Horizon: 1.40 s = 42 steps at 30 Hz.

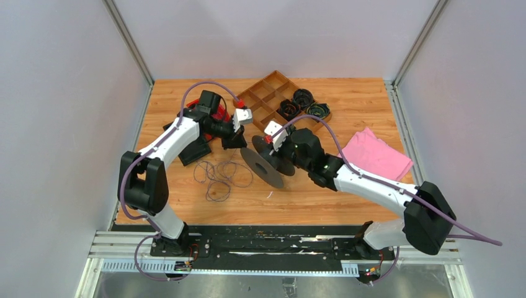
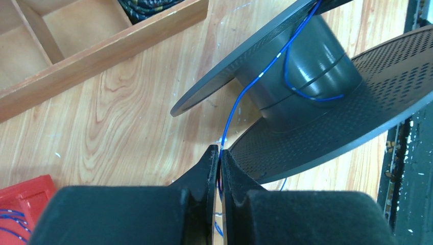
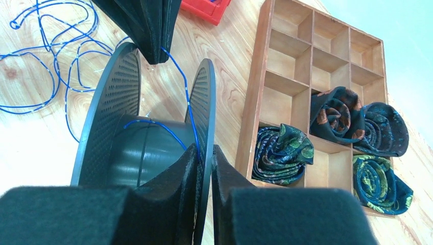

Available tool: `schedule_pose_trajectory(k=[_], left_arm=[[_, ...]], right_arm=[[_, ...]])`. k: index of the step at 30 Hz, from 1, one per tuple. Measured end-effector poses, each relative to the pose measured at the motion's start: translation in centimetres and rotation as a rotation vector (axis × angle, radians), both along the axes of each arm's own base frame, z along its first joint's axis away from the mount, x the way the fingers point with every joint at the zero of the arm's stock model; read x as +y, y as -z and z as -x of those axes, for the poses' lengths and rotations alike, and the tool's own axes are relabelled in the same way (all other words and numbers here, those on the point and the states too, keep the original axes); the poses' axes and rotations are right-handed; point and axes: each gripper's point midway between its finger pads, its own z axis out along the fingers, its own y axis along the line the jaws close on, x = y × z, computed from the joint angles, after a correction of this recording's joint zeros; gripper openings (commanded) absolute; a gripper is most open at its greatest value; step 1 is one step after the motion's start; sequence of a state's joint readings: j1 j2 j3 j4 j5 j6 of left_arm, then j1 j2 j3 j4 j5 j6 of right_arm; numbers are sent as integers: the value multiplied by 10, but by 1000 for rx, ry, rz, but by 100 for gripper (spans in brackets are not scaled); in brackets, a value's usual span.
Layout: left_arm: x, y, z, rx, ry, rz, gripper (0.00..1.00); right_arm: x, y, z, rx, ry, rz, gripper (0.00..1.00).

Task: Wrap the cables
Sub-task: Wrap the cable around the cable reel.

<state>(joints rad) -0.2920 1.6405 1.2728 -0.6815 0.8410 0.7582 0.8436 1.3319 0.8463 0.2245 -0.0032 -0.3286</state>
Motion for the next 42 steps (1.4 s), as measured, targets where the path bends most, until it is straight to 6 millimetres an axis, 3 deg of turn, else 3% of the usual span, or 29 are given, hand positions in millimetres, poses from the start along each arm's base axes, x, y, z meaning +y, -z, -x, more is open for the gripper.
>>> schedule_pose_trajectory(k=[6, 17, 20, 24, 26, 36, 42], left_arm=[[5, 8, -2, 2, -25, -32, 14], [3, 6, -7, 32, -86, -19, 26], [3, 6, -7, 35, -90, -18, 21], [2, 5, -6, 41, -87, -10, 4], [1, 4, -6, 43, -84, -4, 1], [-19, -11, -2, 14, -28, 26, 0], [-20, -12, -2, 10, -21, 28, 0]], right_arm=[[1, -1, 0, 37, 3, 8, 1], [0, 0, -2, 78, 29, 41, 1], [-1, 0, -2, 84, 29, 48, 1], [-1, 0, -1, 87, 27, 51, 1], [0, 0, -1, 88, 24, 51, 1], [-1, 0, 0, 102, 24, 59, 14], [-7, 4, -3, 114, 40, 74, 22]])
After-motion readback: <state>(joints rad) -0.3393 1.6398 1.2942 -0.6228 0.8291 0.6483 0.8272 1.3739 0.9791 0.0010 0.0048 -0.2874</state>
